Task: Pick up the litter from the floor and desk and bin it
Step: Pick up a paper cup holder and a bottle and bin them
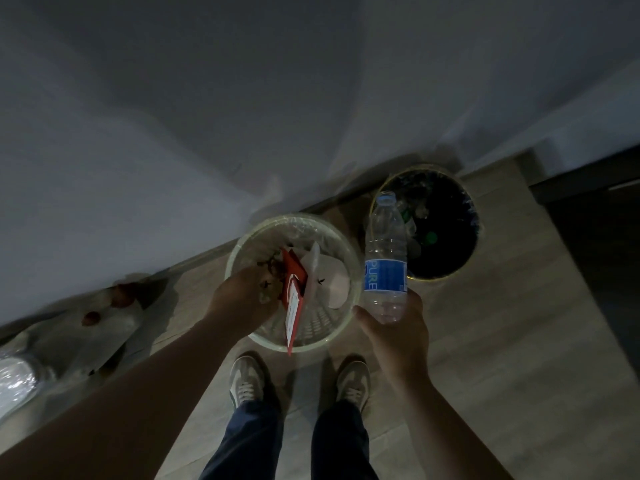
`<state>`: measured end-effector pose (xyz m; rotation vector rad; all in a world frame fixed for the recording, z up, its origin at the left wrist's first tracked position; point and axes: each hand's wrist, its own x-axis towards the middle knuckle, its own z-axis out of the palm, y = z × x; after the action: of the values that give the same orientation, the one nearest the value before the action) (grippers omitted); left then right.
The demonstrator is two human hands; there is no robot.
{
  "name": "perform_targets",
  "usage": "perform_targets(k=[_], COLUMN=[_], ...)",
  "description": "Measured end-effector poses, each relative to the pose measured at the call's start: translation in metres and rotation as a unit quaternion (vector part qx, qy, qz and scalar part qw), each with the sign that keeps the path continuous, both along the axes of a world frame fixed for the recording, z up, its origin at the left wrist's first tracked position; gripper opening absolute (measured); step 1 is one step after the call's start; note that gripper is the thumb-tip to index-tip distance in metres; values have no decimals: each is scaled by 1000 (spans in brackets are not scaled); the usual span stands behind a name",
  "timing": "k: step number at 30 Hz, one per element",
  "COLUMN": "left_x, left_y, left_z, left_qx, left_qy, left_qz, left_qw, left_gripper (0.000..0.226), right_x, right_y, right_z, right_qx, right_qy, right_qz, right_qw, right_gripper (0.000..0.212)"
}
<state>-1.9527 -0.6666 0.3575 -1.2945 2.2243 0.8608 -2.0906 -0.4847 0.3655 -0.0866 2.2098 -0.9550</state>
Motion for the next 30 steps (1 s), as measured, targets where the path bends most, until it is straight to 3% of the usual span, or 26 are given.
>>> perform_targets(k=[8, 13, 18, 26, 28, 30], left_x=[-16, -36, -51, -63, -62, -61], left_y=[-7, -1, 0, -2, -4, -5], left_z=[4, 14, 20, 24, 24, 23], left_qx=[-11, -17, -19, -27, -30, -31], left_qy=[-31, 7, 39, 39, 39, 37], left_qz=[-79, -161, -174, -181, -173, -169], left_qw=[996, 987, 984, 982, 984, 984], left_gripper=[38, 34, 27, 27, 27, 28], right_x=[-24, -59, -102, -141, -142, -138], right_y=[8, 16, 10, -13, -16, -18], right_z=[4, 7, 8, 9, 6, 7], right_qx=[94, 175, 208, 241, 229, 198], right_qy=[35, 45, 16, 80, 87, 82], right_qz=[27, 6, 1, 74, 85, 96], right_qw=[995, 984, 978, 964, 966, 972], right_gripper=[71, 75, 72, 50, 53, 71])
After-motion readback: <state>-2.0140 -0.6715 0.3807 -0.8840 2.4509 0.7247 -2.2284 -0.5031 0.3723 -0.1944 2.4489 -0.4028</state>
